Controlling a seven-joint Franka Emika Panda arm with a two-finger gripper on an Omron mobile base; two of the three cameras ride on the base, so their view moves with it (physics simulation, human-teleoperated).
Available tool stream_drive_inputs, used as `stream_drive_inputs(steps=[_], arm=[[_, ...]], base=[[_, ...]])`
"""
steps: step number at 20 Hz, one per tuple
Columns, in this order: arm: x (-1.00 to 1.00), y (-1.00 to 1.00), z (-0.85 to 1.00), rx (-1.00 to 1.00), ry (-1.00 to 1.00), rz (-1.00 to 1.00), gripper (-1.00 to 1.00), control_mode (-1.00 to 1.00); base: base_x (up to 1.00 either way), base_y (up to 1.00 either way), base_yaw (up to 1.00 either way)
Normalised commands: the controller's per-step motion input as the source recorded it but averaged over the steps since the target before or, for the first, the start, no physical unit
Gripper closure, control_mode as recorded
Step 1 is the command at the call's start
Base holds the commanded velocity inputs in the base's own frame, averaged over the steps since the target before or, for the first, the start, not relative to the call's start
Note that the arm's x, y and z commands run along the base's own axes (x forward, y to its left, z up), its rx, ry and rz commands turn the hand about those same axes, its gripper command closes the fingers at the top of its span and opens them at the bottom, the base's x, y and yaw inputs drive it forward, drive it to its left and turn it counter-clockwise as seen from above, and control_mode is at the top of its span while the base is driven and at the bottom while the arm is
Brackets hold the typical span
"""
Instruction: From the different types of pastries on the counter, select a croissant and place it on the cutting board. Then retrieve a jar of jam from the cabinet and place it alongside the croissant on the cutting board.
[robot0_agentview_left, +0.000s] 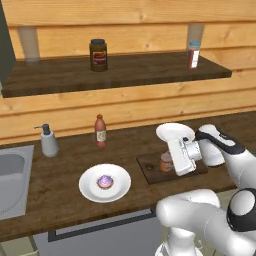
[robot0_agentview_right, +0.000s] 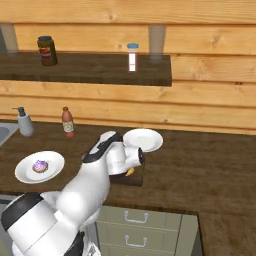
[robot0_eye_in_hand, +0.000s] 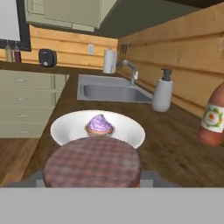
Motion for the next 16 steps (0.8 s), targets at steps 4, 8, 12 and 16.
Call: stream_drive_inputs(steps=[4,8,12,16], arm=[[0.43,-0.05,-0.31,0.0,0.0,0.11,1.0,-1.0],[0.31,0.03,-0.31,0.0,0.0,0.03,1.0,-1.0],[0.22,0.07,-0.29,0.0,0.0,0.0,1.0,-1.0],[0.26,0.12,-0.28,0.0,0.0,0.0,1.0,-1.0]], base=[[0.0,0.0,0.0],[0.0,0.0,0.0],[0.0,0.0,0.0],[0.0,0.0,0.0]])
